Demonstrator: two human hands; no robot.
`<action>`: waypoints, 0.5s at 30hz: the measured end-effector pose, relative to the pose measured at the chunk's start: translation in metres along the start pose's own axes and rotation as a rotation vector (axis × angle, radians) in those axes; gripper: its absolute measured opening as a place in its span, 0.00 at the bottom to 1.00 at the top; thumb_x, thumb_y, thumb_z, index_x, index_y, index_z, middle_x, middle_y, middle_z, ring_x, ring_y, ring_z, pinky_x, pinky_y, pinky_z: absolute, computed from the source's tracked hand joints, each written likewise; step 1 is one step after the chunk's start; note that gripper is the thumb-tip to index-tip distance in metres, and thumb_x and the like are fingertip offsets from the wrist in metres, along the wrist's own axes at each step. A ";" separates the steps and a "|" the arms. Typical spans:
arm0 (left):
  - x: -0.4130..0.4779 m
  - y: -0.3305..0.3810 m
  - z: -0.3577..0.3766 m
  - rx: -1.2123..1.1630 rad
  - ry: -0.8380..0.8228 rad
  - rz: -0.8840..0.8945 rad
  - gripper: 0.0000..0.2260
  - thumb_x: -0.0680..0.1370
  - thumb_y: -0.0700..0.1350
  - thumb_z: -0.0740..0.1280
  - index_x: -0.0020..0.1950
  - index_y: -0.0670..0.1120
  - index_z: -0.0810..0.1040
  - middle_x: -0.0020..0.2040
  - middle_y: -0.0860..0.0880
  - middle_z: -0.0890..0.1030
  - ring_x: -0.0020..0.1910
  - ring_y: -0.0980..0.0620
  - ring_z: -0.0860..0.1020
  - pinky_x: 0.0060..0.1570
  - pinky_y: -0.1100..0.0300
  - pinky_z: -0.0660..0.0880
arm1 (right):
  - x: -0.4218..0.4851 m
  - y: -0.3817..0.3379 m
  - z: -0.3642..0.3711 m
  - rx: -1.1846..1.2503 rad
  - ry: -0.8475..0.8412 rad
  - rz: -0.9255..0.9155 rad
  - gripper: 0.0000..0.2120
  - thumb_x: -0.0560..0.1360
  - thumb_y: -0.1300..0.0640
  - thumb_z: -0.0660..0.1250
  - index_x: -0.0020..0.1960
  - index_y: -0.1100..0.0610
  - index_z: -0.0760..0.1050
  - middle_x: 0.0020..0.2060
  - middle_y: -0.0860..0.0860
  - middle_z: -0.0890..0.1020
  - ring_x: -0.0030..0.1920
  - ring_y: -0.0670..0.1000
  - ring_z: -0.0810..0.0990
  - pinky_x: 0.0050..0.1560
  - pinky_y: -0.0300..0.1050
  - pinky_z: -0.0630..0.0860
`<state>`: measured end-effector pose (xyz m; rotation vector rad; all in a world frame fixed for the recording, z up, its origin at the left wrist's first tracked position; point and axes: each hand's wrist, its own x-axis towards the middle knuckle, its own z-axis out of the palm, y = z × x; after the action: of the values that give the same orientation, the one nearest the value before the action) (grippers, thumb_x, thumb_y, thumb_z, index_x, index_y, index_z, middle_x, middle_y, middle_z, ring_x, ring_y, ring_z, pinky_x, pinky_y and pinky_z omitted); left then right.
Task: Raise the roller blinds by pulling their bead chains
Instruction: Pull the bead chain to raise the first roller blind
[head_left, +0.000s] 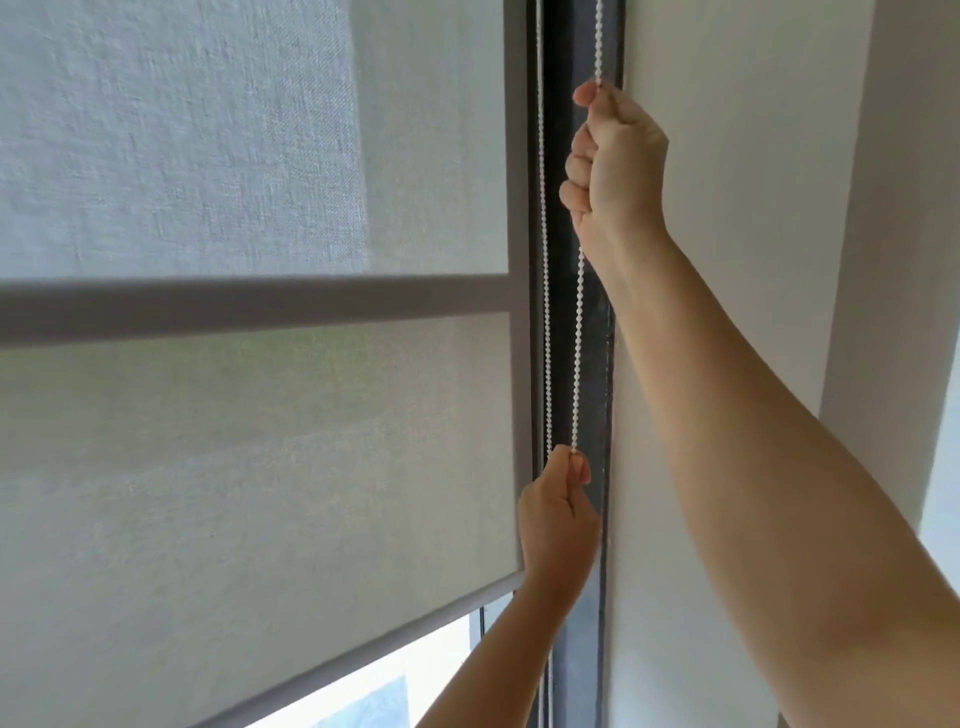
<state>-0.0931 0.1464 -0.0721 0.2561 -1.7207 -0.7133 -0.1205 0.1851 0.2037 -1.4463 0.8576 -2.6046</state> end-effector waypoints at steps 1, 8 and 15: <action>-0.005 -0.006 0.001 0.025 -0.009 -0.008 0.20 0.82 0.36 0.55 0.35 0.56 0.64 0.26 0.57 0.67 0.26 0.57 0.66 0.25 0.68 0.59 | -0.005 0.005 -0.003 -0.009 -0.002 0.013 0.11 0.81 0.60 0.56 0.45 0.58 0.76 0.25 0.48 0.64 0.24 0.46 0.56 0.22 0.40 0.51; -0.070 -0.061 0.001 0.150 -0.220 -0.174 0.17 0.76 0.33 0.53 0.35 0.55 0.65 0.26 0.52 0.67 0.25 0.57 0.63 0.25 0.65 0.58 | -0.058 0.064 -0.060 -0.074 0.018 0.125 0.12 0.81 0.58 0.57 0.43 0.55 0.76 0.24 0.47 0.62 0.22 0.45 0.55 0.21 0.40 0.50; -0.141 -0.108 0.010 0.166 -0.666 -0.401 0.10 0.78 0.45 0.53 0.40 0.55 0.70 0.36 0.48 0.79 0.40 0.46 0.79 0.42 0.54 0.76 | -0.138 0.129 -0.114 -0.078 0.053 0.301 0.14 0.81 0.59 0.58 0.40 0.54 0.77 0.22 0.45 0.63 0.20 0.43 0.56 0.18 0.35 0.54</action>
<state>-0.0843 0.1379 -0.2498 0.5323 -2.4031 -1.0250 -0.1621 0.1668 -0.0117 -1.1618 1.0981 -2.4178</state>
